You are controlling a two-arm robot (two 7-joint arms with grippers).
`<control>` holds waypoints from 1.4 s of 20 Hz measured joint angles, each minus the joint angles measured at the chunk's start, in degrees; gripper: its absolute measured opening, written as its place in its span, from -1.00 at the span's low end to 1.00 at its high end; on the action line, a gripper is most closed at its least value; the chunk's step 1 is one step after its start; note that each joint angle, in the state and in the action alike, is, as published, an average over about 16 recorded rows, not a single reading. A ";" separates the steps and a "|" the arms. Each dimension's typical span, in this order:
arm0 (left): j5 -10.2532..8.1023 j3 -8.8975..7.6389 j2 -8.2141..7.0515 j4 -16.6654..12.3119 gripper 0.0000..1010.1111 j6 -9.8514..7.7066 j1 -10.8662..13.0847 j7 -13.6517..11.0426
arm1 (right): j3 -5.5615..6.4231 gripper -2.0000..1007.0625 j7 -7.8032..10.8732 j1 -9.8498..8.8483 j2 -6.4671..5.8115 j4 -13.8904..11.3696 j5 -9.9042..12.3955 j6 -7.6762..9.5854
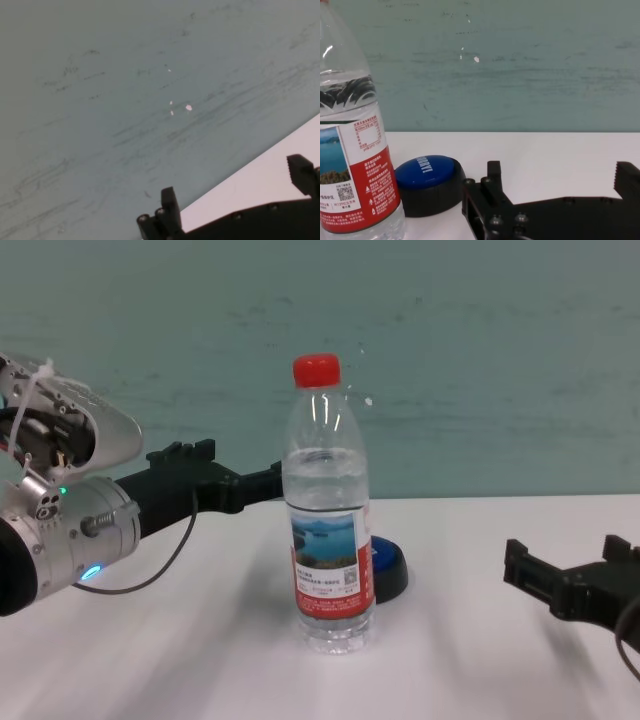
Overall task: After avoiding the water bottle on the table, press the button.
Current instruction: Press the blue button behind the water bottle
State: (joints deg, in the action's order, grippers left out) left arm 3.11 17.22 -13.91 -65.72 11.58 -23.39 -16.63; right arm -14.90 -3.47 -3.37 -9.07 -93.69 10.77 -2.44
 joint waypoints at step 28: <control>0.29 -0.23 0.13 0.58 1.00 -0.18 -0.03 0.63 | 0.00 0.99 0.00 0.00 0.00 0.00 0.00 0.00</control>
State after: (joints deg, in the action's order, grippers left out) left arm 3.40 16.99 -13.78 -65.14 11.39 -23.42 -16.00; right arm -14.90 -3.47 -3.37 -9.07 -93.69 10.76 -2.44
